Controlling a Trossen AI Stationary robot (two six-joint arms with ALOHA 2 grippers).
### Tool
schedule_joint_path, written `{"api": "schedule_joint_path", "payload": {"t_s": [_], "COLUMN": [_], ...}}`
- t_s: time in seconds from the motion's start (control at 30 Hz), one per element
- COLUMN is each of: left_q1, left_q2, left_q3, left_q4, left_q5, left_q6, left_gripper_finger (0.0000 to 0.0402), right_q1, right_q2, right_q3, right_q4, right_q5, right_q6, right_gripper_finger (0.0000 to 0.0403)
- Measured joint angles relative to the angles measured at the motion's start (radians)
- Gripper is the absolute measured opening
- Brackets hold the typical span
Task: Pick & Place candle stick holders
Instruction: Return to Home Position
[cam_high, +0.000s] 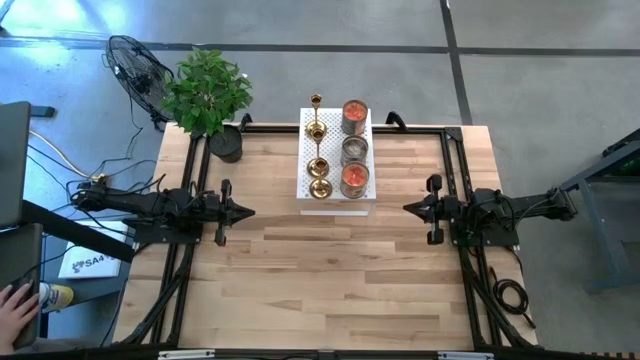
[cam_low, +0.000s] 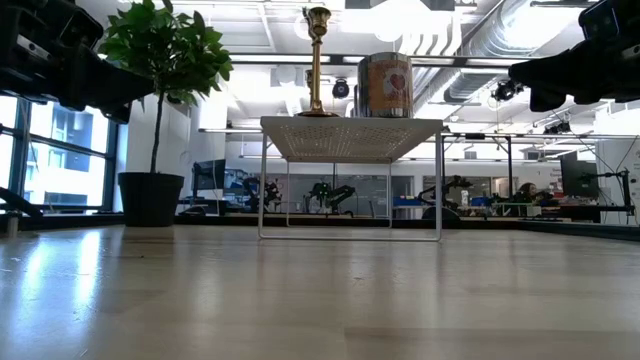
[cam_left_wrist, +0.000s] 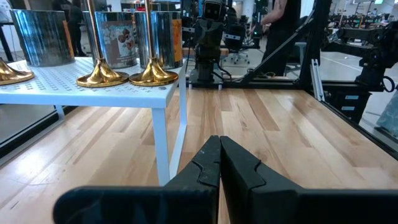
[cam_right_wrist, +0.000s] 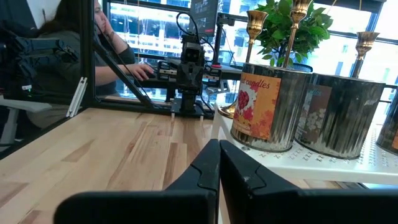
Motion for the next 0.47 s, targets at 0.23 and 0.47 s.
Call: {"api": "schedule_joint_path", "payload": {"t_s": [0.23, 0.47], "left_q1": [0.0, 0.0], "left_q2": [0.0, 0.0], "left_q3": [0.0, 0.0], "left_q4": [0.0, 0.0], "left_q5": [0.0, 0.0], "left_q6": [0.0, 0.0], "left_gripper_finger": [0.0001, 0.0001], "right_q1": [0.0, 0.0], "right_q2": [0.0, 0.0], "right_q3": [0.0, 0.0], "right_q4": [0.0, 0.0], "right_q5": [0.0, 0.0], "right_q6": [0.0, 0.0], "right_gripper_finger": [0.0002, 0.0006]}}
